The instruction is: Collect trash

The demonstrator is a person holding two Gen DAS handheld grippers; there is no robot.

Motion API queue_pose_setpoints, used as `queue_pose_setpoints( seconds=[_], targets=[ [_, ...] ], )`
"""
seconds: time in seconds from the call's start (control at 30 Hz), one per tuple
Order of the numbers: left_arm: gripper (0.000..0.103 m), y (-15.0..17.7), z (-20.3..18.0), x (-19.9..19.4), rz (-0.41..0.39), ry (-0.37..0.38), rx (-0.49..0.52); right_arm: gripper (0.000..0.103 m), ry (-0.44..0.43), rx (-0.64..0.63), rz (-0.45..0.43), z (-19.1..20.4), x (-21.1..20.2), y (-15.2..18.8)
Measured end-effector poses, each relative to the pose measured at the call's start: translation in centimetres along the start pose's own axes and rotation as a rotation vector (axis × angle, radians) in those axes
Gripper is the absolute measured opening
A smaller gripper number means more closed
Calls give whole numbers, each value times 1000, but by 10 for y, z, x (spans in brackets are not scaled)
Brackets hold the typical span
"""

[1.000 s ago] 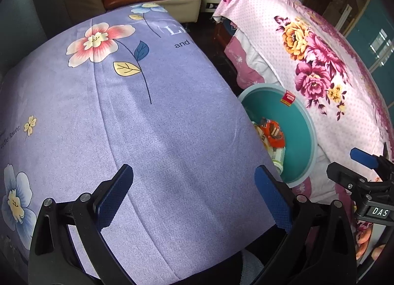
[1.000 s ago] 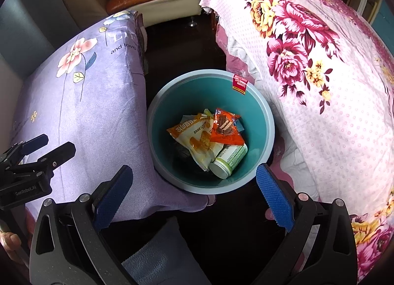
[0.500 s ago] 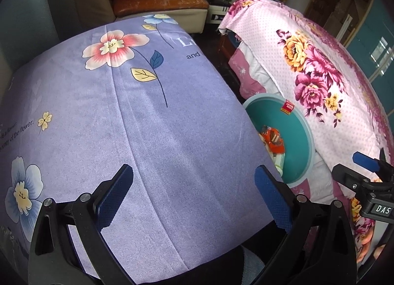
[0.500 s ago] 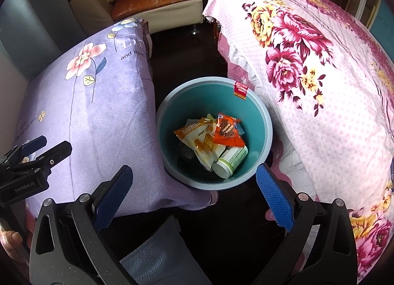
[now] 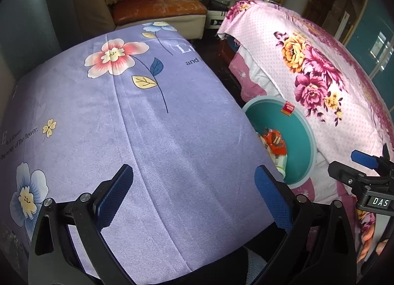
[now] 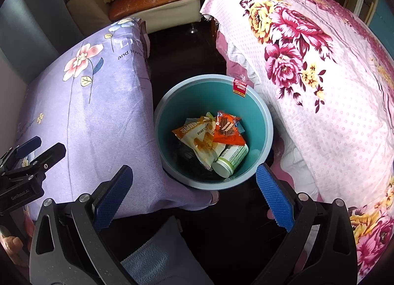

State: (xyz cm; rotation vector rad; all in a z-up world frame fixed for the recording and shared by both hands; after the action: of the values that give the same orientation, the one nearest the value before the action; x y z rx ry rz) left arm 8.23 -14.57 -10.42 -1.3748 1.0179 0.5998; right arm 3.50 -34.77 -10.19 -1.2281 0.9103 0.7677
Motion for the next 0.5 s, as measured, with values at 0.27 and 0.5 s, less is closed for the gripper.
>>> queue_pose_setpoints(
  seconds=[0.27, 0.5],
  targets=[
    [99, 1, 1, 1, -2, -8, 4, 96, 4, 5, 13, -2, 7, 5],
    [99, 2, 2, 1, -6, -10, 5, 96, 6, 8, 18, -3, 10, 7]
  ],
)
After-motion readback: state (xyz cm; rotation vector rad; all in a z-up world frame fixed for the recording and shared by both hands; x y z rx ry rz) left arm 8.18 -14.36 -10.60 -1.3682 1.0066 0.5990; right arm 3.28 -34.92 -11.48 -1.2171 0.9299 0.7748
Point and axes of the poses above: each gripper's, at about its wrist camera, not at the fingertips, and x roughly the way its jaws point, z to its left, y to its underside, the point moved 9 cm from there along x, roughly the way its jaws point
